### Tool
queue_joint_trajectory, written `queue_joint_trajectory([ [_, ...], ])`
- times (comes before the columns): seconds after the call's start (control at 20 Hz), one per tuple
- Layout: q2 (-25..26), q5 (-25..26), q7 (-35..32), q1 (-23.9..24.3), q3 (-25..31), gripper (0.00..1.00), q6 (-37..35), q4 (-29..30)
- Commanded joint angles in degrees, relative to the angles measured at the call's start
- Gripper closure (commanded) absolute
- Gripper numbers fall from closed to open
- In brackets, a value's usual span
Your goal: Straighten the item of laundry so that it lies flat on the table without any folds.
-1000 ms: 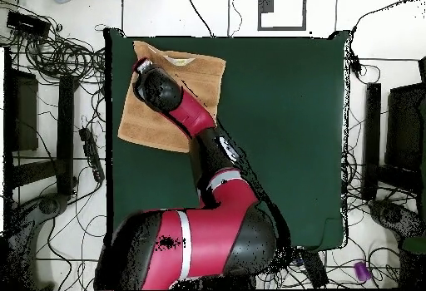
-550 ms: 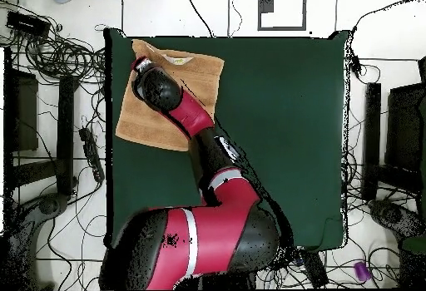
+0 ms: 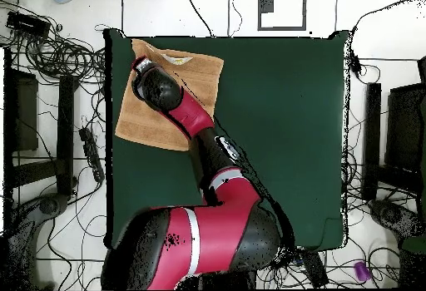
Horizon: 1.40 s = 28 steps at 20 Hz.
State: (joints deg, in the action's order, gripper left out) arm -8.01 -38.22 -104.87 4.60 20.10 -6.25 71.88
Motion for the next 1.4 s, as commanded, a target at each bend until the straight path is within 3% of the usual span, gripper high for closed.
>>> queue_joint_trajectory([
  [0.05, 4.38, 1.12, -11.58, -1.59, 6.73, 1.0, 0.2, 6.61],
  [0.8, 5.35, 3.38, -11.42, 0.4, 10.05, 1.0, 2.05, 6.78],
  [1.1, 4.99, 3.84, -10.86, -0.35, 8.15, 1.0, 0.31, 6.07],
  [1.15, 5.01, 4.38, -10.94, -0.18, 8.32, 0.0, 1.09, 6.15],
  [1.4, 4.46, 4.1, -10.39, -1.08, 6.61, 0.0, -0.66, 5.62],
])
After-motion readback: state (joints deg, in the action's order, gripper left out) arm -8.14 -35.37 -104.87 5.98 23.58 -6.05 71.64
